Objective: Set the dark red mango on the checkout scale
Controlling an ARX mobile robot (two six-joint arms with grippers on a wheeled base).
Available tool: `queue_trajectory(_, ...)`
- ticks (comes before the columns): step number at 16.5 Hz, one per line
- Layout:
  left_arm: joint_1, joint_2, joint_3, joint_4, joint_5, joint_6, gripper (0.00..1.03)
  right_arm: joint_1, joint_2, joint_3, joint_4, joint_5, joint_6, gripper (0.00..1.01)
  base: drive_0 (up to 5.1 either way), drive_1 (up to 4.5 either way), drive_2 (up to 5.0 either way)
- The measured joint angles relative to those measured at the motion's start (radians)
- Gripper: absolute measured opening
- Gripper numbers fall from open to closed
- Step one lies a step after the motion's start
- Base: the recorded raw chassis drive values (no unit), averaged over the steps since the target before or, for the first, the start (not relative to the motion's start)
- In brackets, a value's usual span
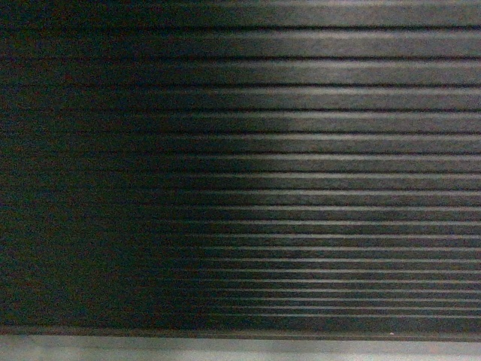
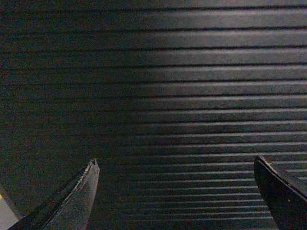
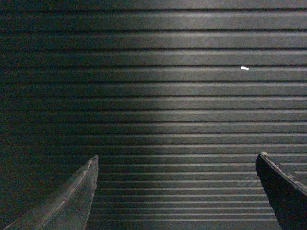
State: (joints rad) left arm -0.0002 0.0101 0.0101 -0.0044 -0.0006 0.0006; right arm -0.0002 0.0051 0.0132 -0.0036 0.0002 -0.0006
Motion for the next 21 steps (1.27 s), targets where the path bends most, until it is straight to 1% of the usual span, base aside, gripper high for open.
queue_trajectory(21,0.0,0.0,0.0,-0.002,0.0,0.0,0.98,0.0,0.0,0.0,-0.001,0.0,0.0,0.98,0.0,0.0,0.0)
